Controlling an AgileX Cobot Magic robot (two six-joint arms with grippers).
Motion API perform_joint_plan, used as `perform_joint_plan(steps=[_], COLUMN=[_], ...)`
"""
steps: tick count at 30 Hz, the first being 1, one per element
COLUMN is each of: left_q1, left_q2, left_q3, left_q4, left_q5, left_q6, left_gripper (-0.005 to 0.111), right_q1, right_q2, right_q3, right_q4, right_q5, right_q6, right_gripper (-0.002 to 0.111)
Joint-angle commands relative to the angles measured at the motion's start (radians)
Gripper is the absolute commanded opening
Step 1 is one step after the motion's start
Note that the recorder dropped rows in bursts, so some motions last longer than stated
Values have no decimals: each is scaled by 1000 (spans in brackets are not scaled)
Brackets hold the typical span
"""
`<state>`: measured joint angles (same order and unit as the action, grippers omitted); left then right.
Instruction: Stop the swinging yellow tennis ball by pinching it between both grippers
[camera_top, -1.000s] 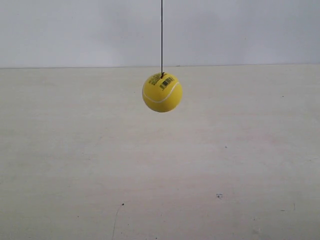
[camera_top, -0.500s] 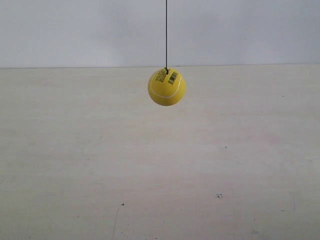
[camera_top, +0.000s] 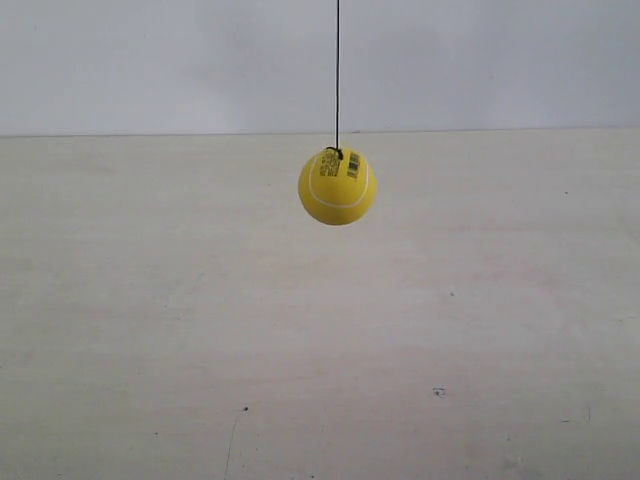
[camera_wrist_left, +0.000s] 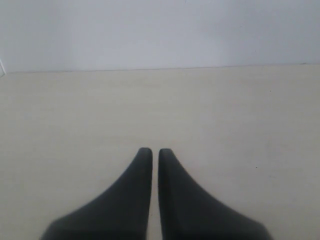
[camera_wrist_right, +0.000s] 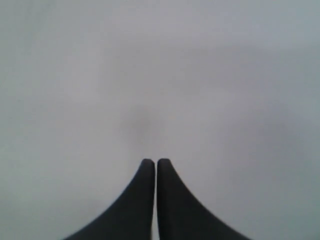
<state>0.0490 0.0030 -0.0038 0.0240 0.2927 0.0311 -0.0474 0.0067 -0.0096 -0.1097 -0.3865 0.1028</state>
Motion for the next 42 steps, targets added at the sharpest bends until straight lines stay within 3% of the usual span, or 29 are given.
perform_joint_plan(steps=[1, 7, 23, 42], left_q1=[2, 2, 2, 2], left_q2=[-3, -3, -3, -3], left_q3=[4, 4, 4, 4], left_q4=[1, 1, 1, 1], left_q5=[0, 0, 0, 0], left_q6=[4, 4, 4, 4], left_gripper=[5, 5, 5, 5], right_q1=[-14, -14, -12, -12], right_q2=[-7, -7, -7, -7], right_q3=[10, 10, 10, 10], right_q4=[78, 78, 99, 99], right_q5=[148, 295, 656, 708], right_q6=[-127, -241, -182, -169], right_gripper=[0, 0, 0, 0])
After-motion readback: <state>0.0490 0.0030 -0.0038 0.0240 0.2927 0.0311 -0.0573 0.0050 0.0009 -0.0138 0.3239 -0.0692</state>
